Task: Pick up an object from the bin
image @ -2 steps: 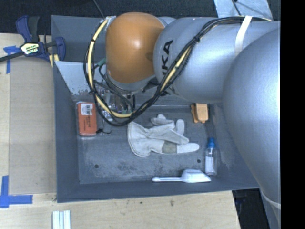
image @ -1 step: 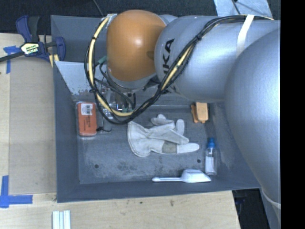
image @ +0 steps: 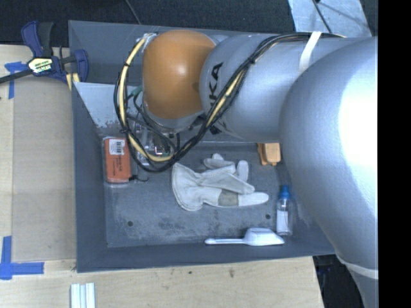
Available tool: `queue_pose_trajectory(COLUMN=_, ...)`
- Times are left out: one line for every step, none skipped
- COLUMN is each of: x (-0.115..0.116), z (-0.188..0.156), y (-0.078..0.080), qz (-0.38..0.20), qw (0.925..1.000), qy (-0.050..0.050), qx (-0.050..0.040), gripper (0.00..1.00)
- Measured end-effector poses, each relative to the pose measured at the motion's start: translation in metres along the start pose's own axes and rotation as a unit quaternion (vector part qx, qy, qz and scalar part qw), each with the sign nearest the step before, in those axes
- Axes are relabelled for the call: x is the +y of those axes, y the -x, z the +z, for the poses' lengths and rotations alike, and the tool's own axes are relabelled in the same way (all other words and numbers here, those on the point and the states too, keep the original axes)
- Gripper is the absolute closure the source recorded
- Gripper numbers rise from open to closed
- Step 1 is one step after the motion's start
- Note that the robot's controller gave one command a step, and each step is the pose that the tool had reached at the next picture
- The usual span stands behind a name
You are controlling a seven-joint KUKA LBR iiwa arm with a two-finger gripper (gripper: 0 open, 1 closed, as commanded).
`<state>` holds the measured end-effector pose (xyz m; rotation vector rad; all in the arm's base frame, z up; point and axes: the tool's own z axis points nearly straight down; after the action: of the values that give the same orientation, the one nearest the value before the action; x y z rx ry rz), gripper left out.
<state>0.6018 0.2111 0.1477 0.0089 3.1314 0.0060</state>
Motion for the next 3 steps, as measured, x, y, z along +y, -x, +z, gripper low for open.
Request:
queue_pose_trajectory(x=0.002, z=0.05, y=-0.031, qz=0.015, qw=0.9999, qy=-0.002, qx=0.0043, gripper=0.0)
queue_pose_trajectory(x=0.002, z=0.065, y=-0.005, qz=0.036, qw=0.9994, qy=-0.001, qx=0.0038, gripper=0.0)
queue_pose_trajectory(x=-0.055, z=0.077, y=-0.016, qz=-0.15, qw=0.9886, qy=-0.001, qx=0.0033, gripper=1.0)
